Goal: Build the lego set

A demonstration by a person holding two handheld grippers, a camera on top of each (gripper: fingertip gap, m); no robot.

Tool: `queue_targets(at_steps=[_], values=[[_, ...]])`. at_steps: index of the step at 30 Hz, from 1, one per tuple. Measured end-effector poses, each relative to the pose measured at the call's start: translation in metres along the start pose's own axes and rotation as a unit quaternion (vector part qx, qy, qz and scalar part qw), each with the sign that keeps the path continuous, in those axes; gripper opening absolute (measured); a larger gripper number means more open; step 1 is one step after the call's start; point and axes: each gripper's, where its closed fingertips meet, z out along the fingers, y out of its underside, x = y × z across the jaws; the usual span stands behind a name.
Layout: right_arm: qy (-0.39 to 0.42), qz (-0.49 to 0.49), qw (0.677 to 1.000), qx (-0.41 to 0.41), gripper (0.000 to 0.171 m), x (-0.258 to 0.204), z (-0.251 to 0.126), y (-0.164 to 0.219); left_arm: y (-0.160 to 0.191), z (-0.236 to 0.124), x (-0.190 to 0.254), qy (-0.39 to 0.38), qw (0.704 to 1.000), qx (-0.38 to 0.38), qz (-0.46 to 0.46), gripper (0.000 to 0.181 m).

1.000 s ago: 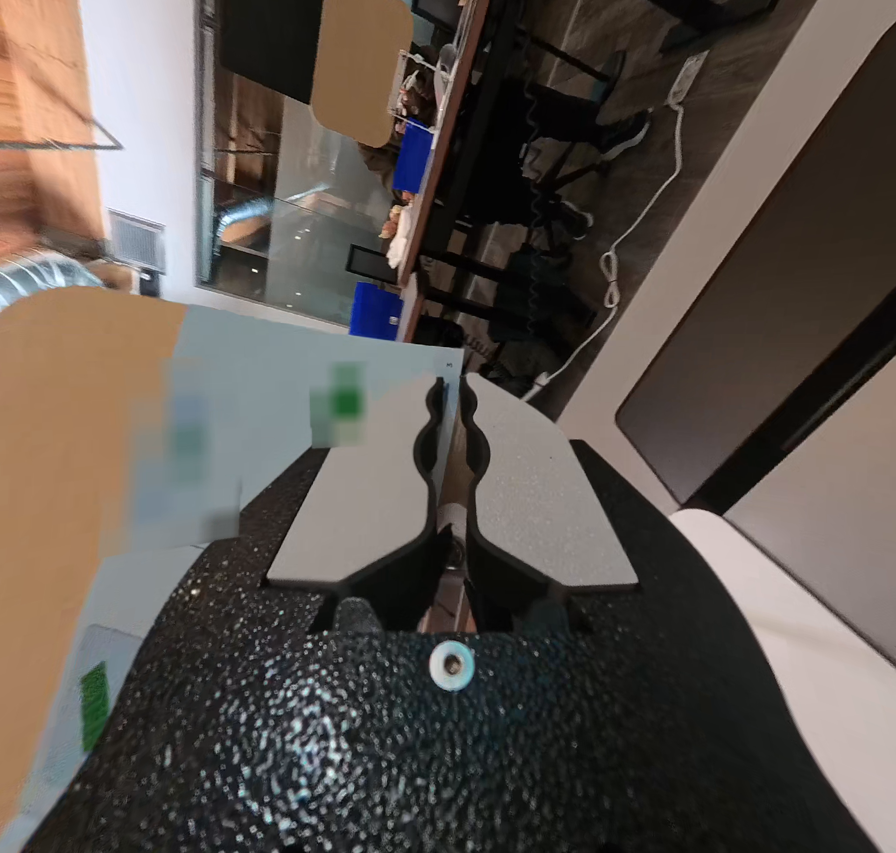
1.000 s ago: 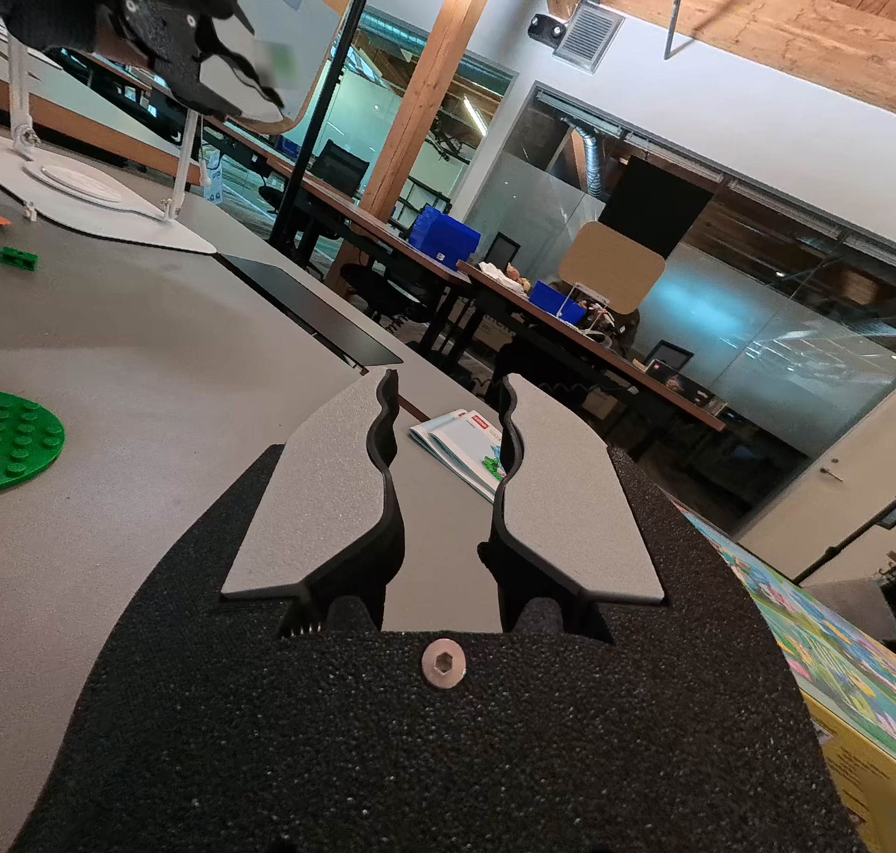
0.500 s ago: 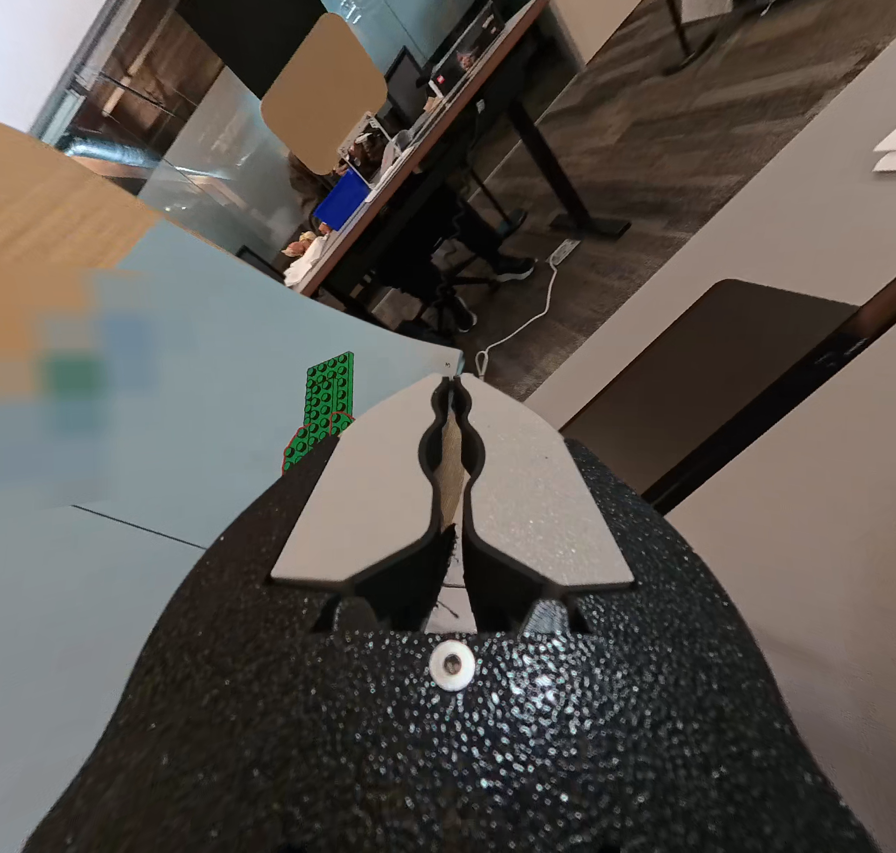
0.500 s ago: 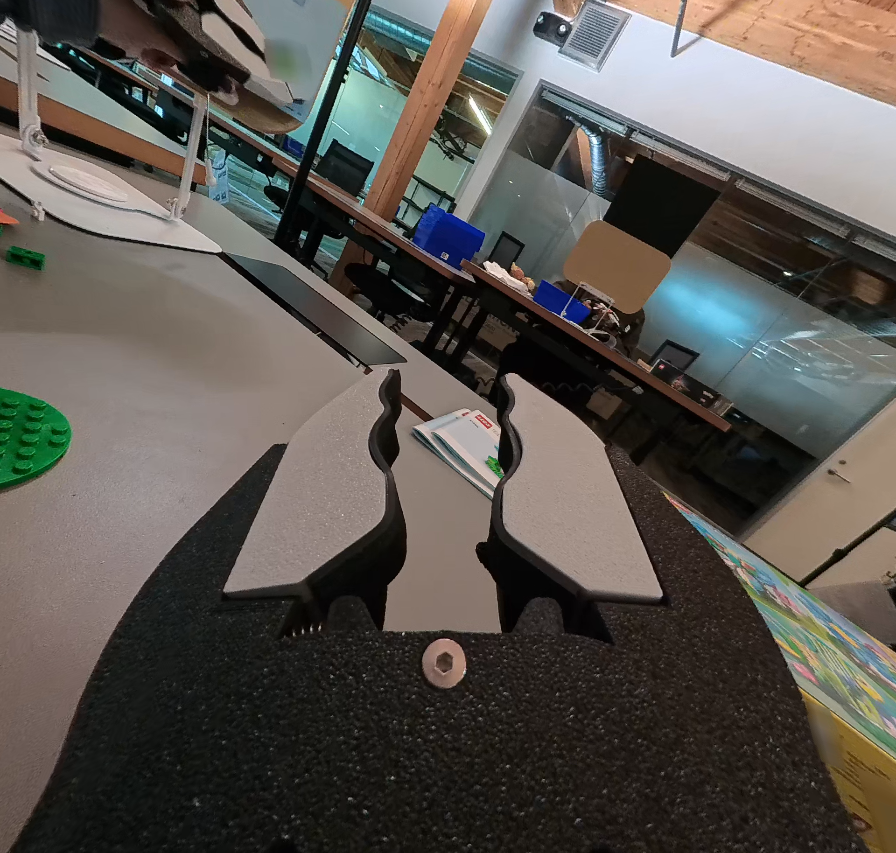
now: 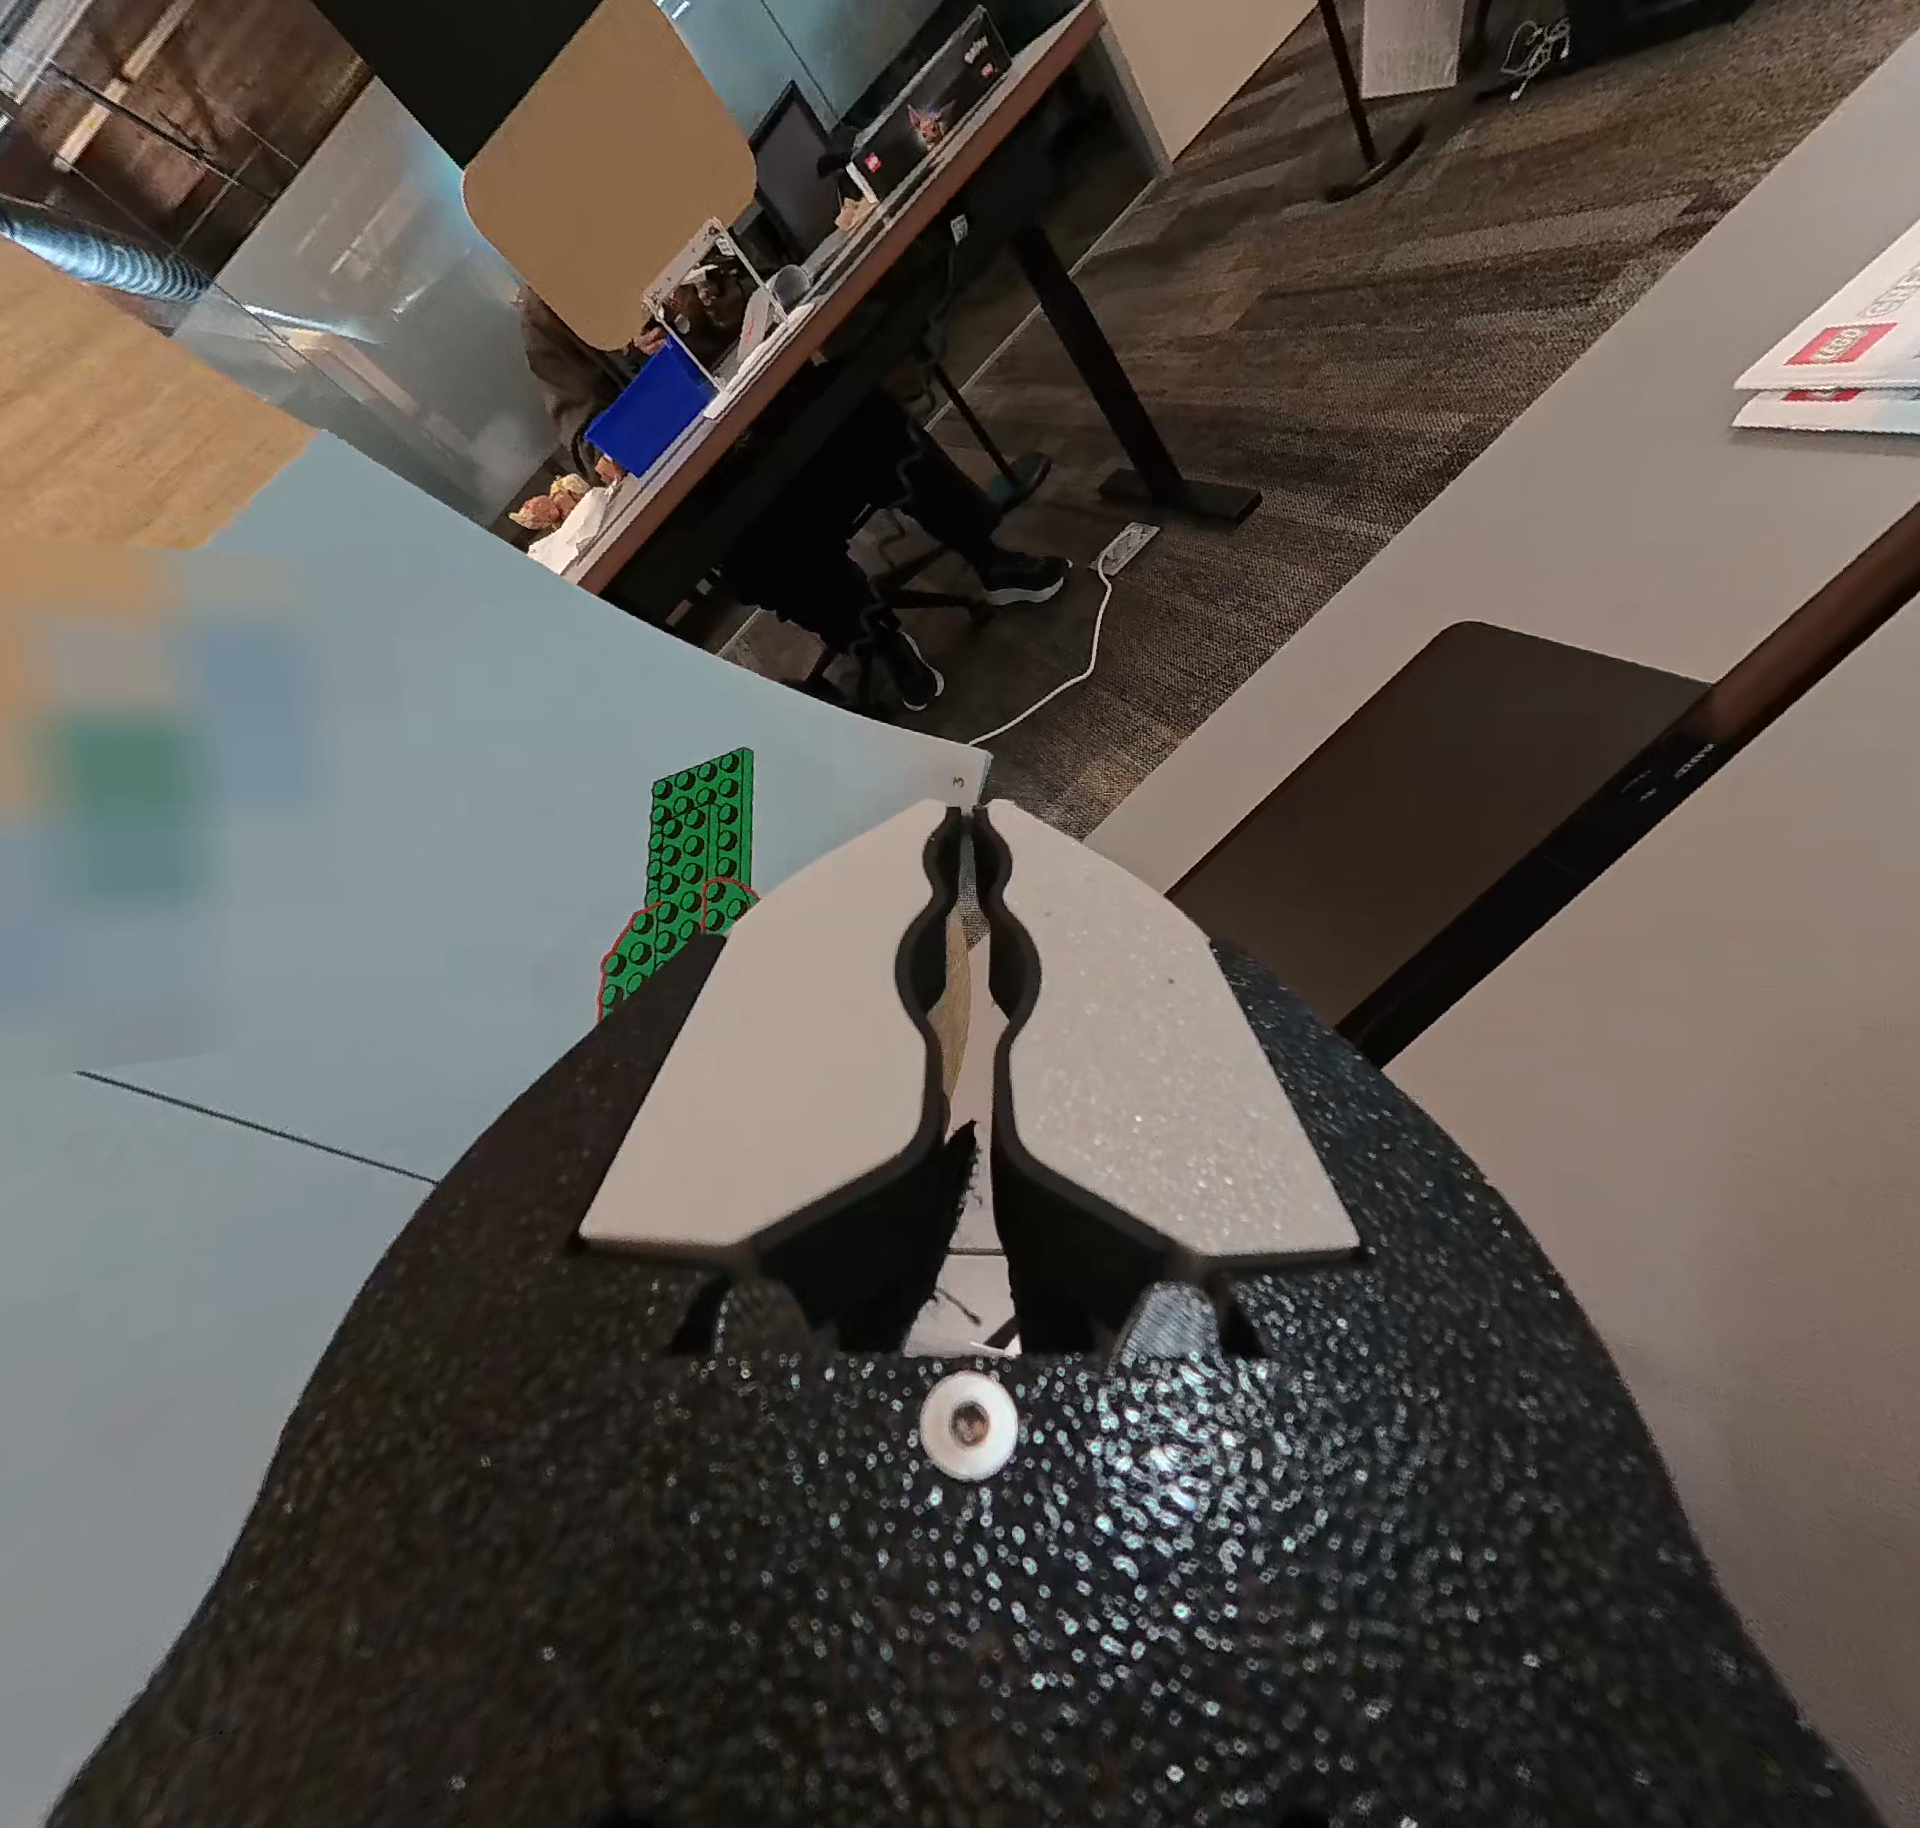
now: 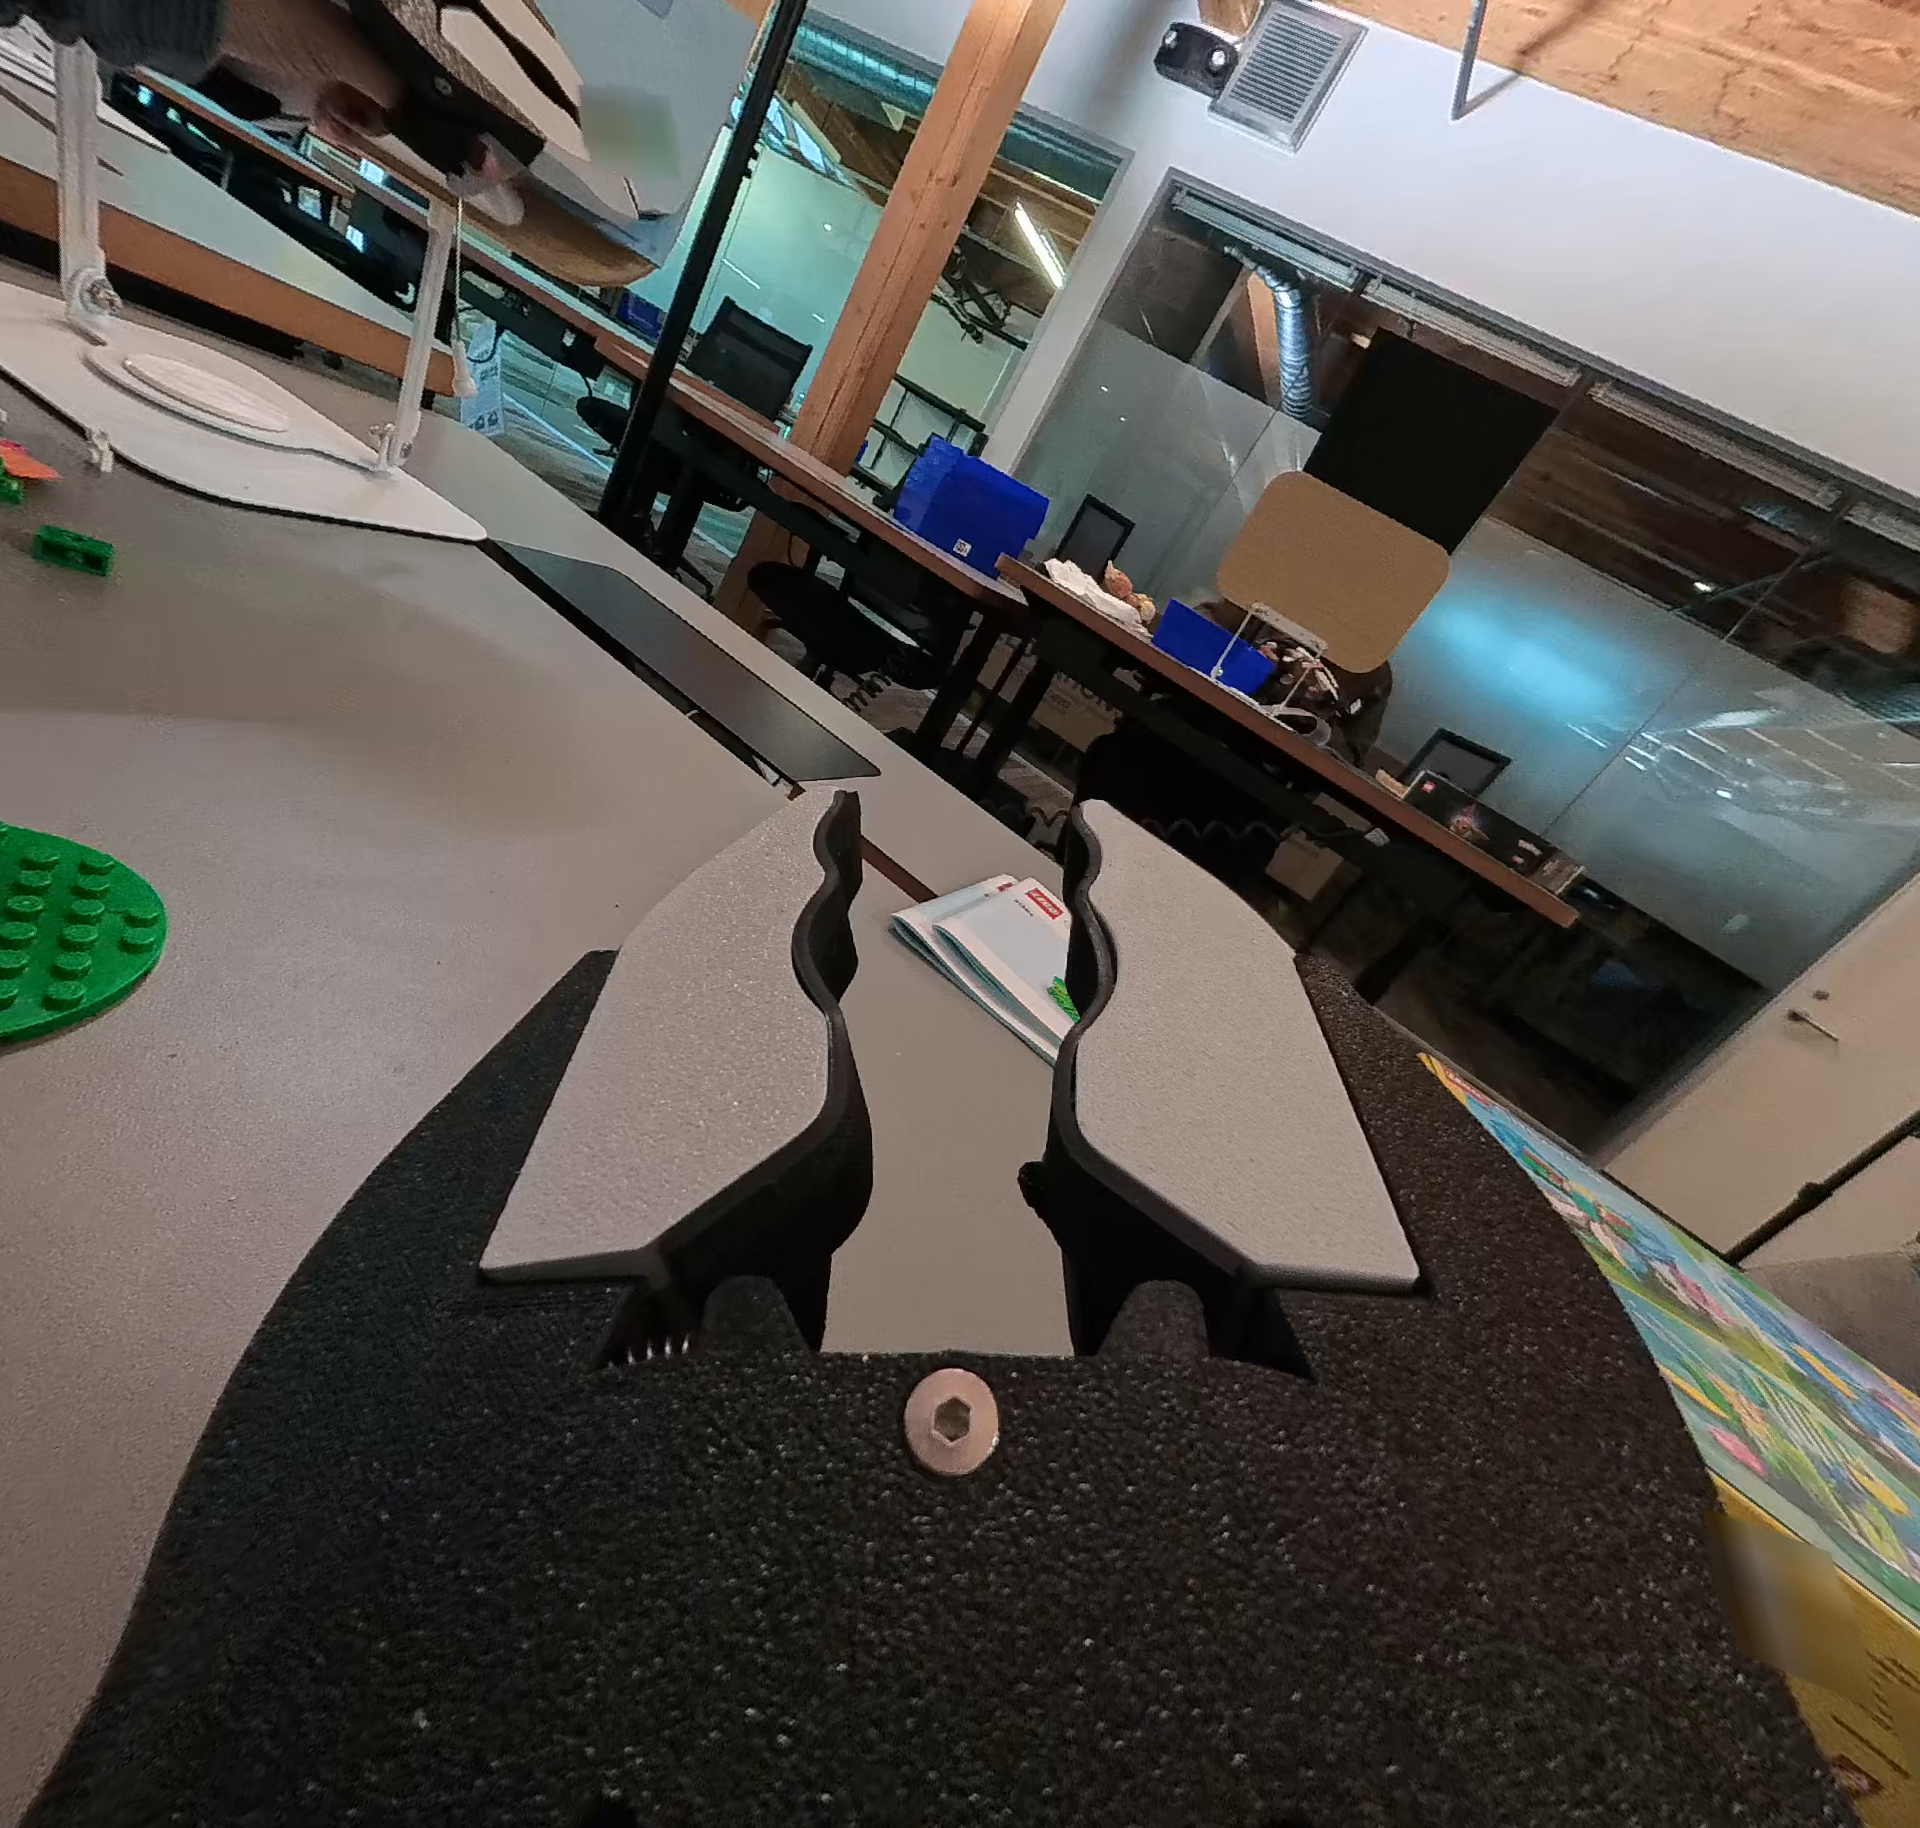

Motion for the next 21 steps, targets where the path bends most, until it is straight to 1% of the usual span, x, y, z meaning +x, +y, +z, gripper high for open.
queue_targets(at_steps=[9, 13, 15, 16, 18, 21], values=[[-0.006, -0.002, 1.000, -0.005, 0.036, -0.002, 0.001, 0.002, 0.001, -0.001, 0.005, 0.035, 0.999, -0.003, -0.017, 0.005], [-0.011, -0.003, 1.000, -0.007, 0.036, -0.004, 0.001, 0.002, 0.003, -0.001, 0.006, 0.037, 0.999, -0.010, -0.004, 0.005], [-0.012, -0.004, 1.000, -0.008, 0.036, -0.004, 0.001, 0.002, 0.002, -0.002, 0.004, 0.023, 1.000, -0.012, 0.010, 0.005], [-0.012, -0.004, 1.000, -0.008, 0.036, -0.004, 0.002, 0.002, 0.002, -0.002, 0.000, 0.003, 0.999, -0.015, 0.032, 0.007], [-0.012, -0.004, 1.000, -0.009, 0.035, -0.004, 0.002, 0.003, 0.000, -0.003, -0.005, -0.045, 0.993, -0.021, 0.110, 0.014], [-0.013, -0.005, 1.000, -0.010, 0.035, -0.005, 0.002, 0.003, -0.003, -0.001, -0.002, -0.082, 0.970, -0.042, 0.223, 0.026]])
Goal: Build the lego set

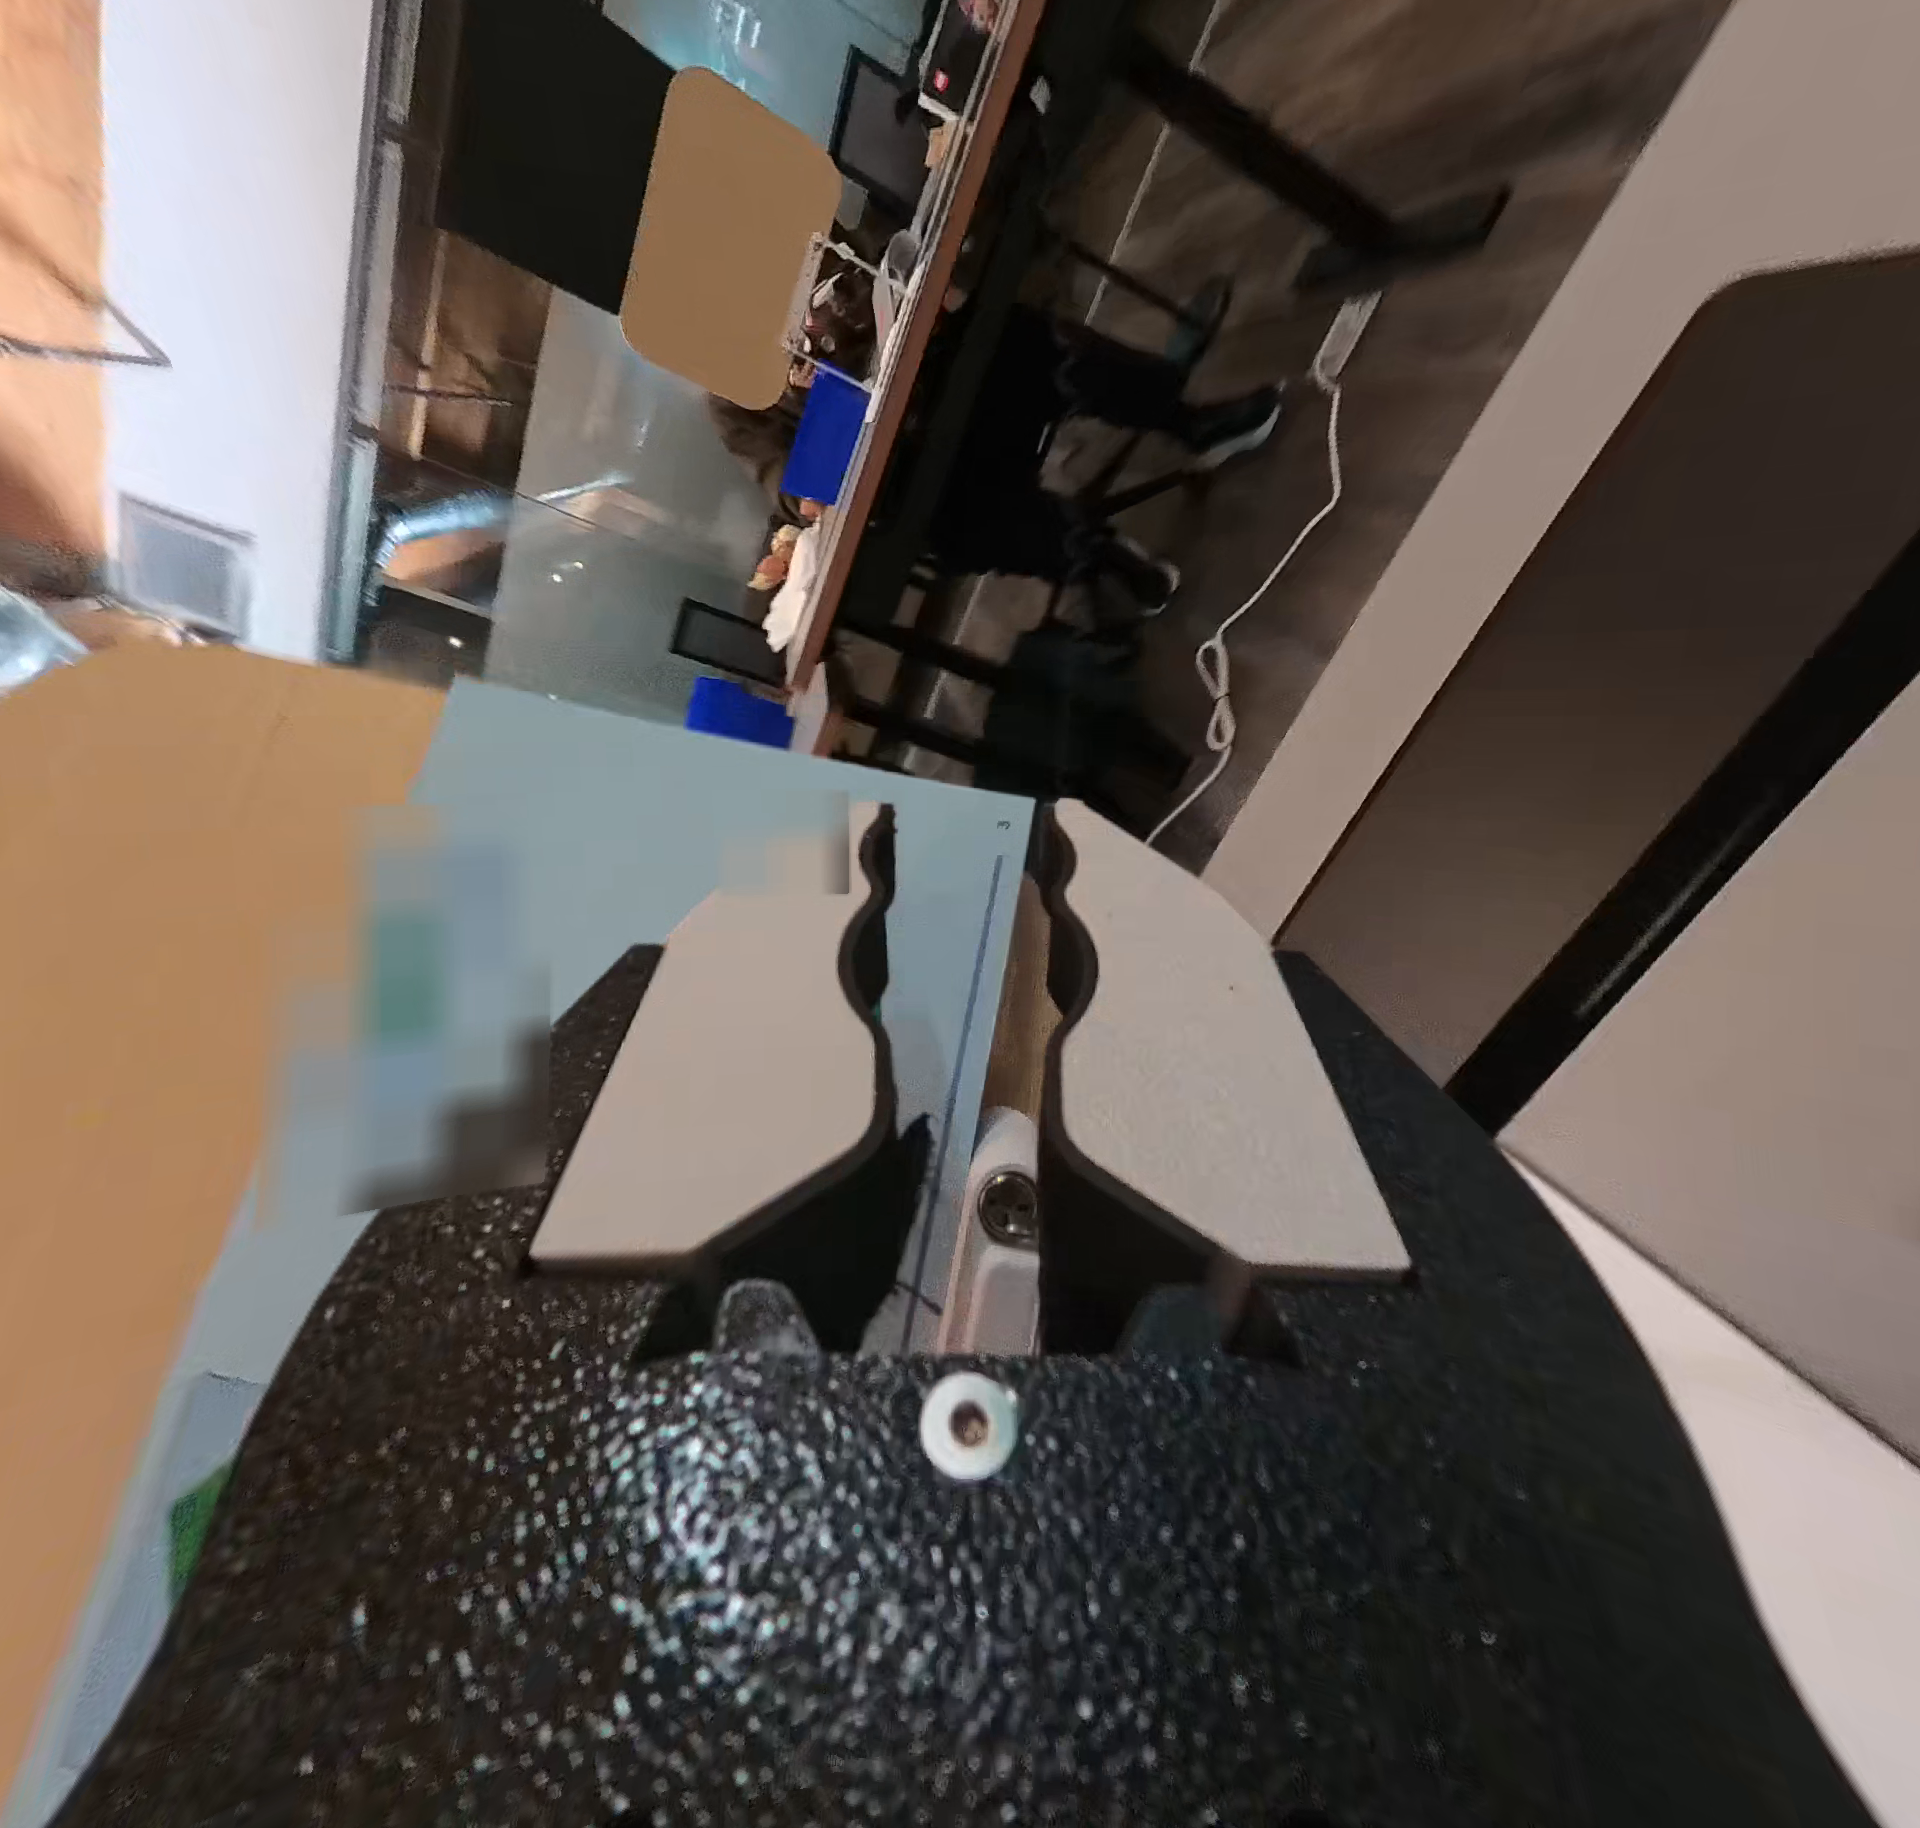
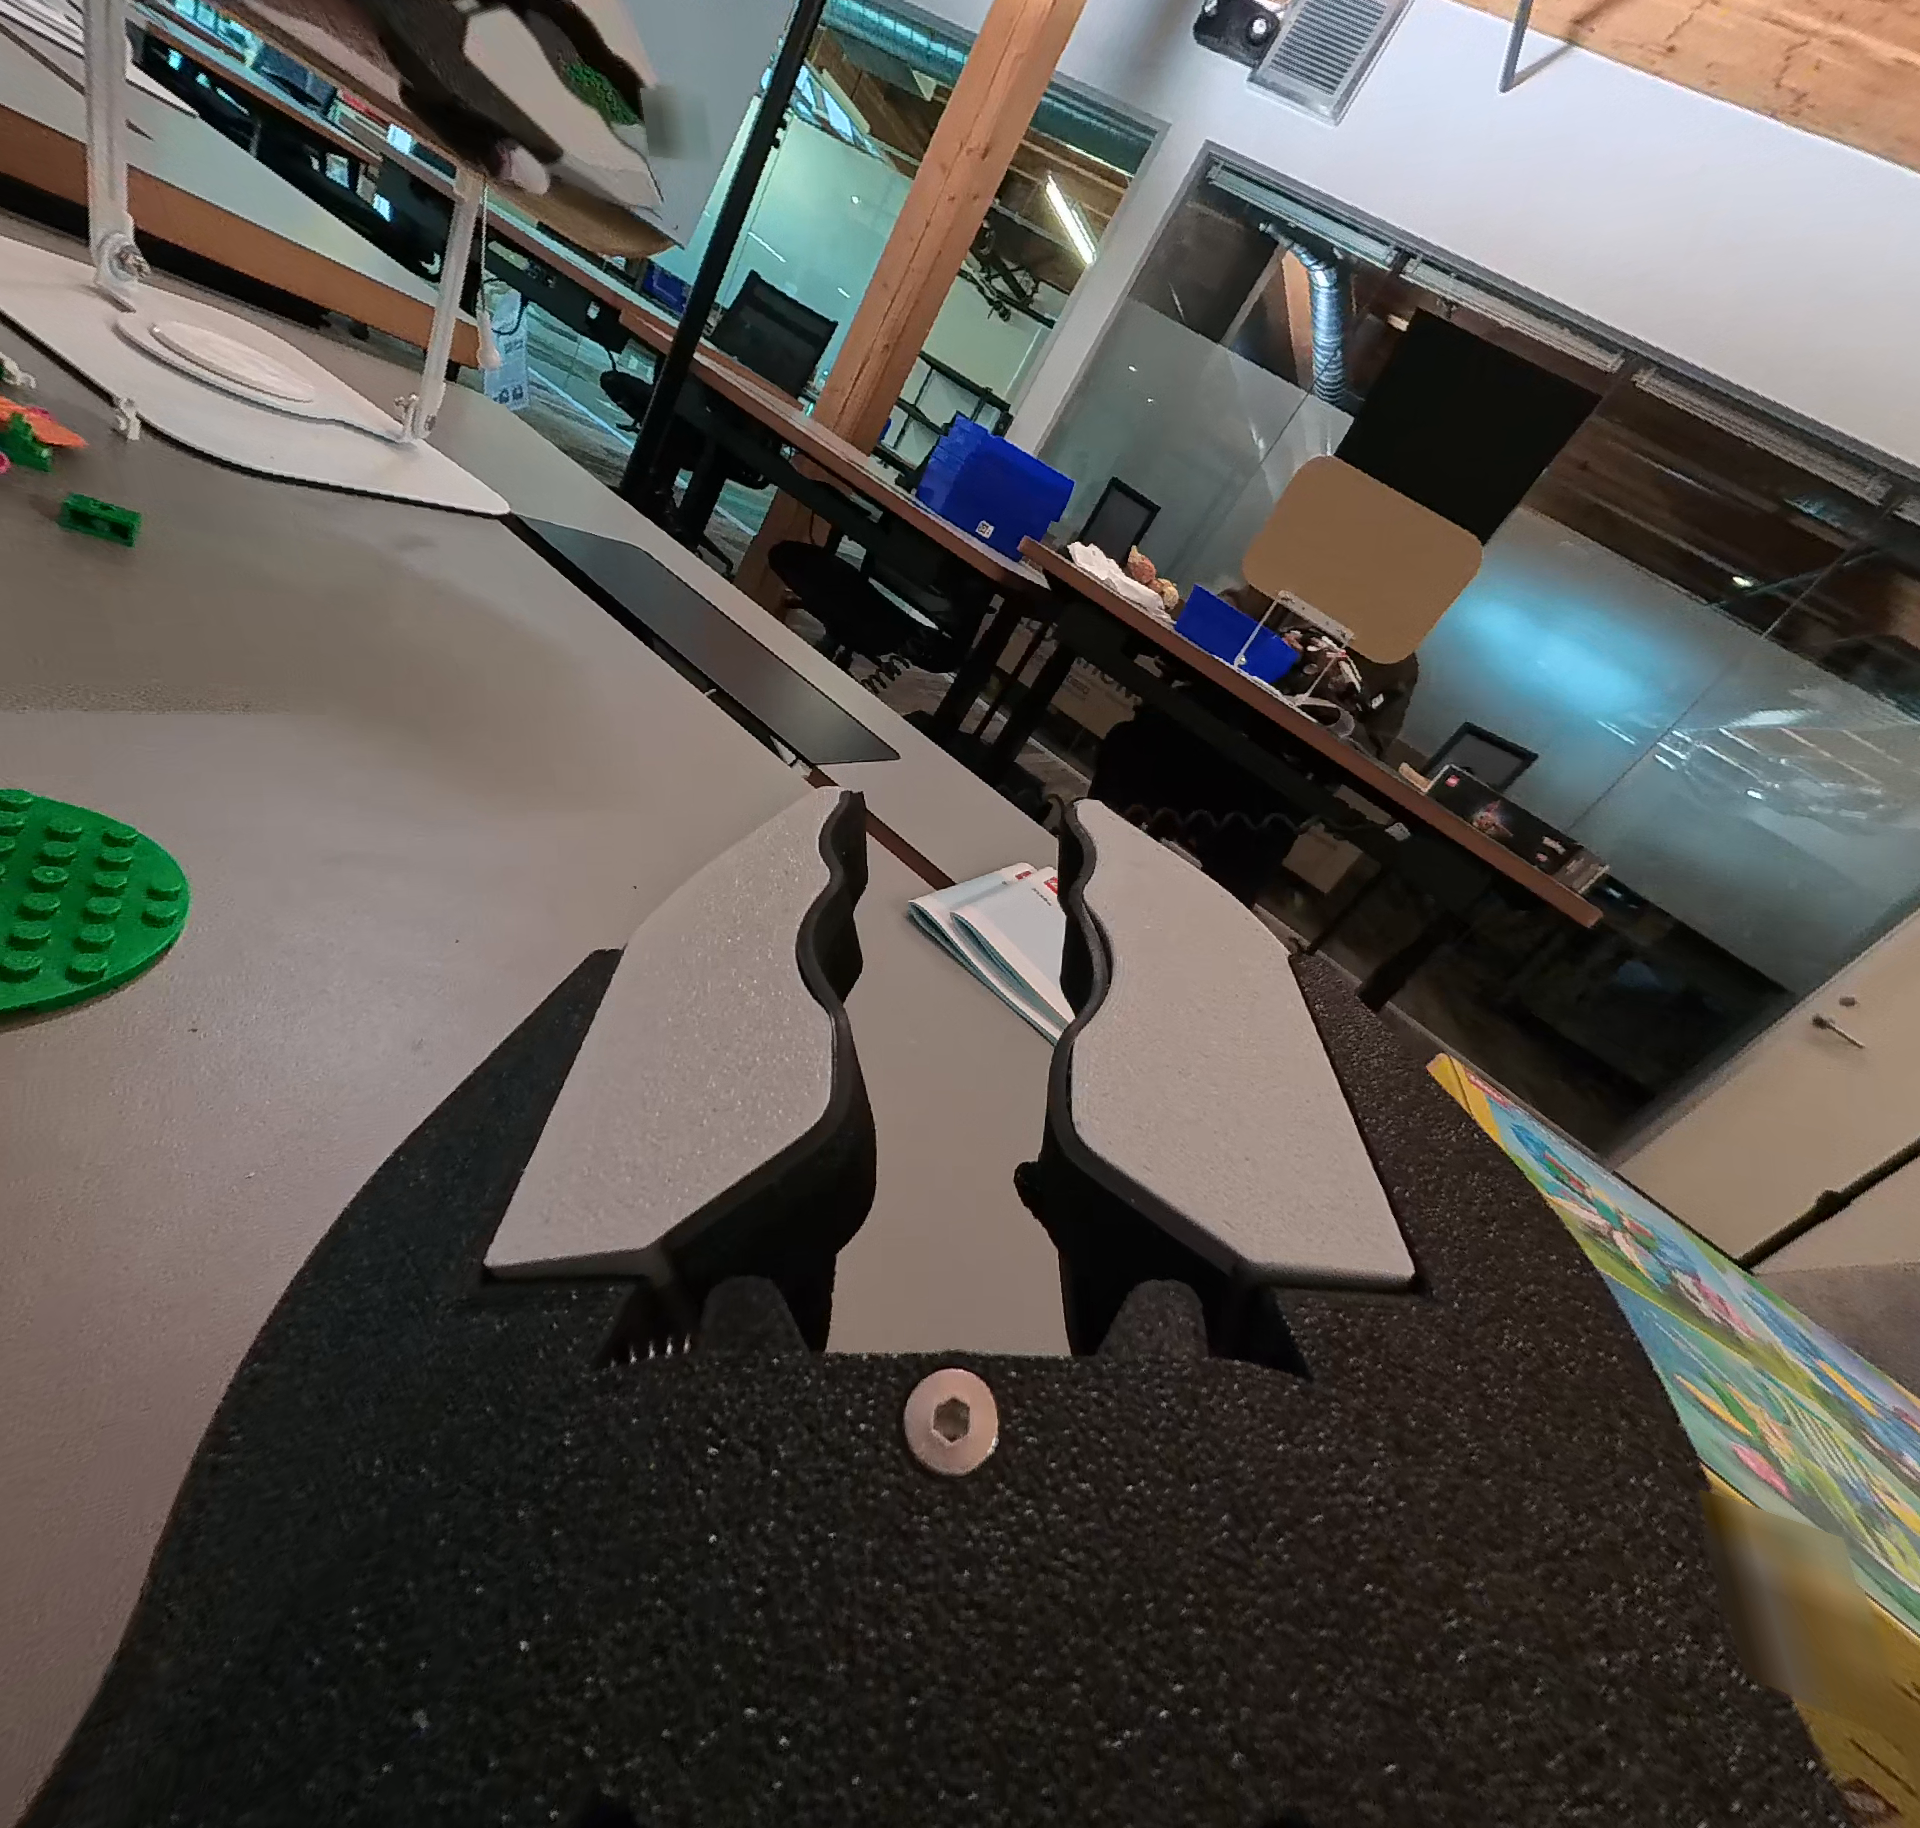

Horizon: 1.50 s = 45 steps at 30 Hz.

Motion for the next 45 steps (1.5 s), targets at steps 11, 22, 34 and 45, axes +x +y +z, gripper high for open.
queue_targets(at_steps=[11, 22, 34, 45], values=[[0.000, -0.001, 1.000, 0.000, 0.034, 0.000, 0.000, 0.000, 0.000, 0.008, 0.004, -0.022, 0.996, -0.007, 0.085, 0.035], [-0.001, 0.000, 1.000, -0.001, 0.034, 0.000, 0.000, 0.000, 0.007, 0.016, 0.004, -0.042, 0.990, -0.033, 0.133, 0.019], [-0.002, 0.001, 1.000, -0.002, 0.034, -0.001, 0.001, 0.001, 0.010, 0.017, 0.006, -0.014, 0.994, -0.042, 0.098, 0.014], [-0.002, 0.000, 1.000, -0.003, 0.033, -0.001, 0.001, 0.001, 0.011, 0.020, 0.009, -0.007, 0.995, -0.045, 0.086, 0.002]])
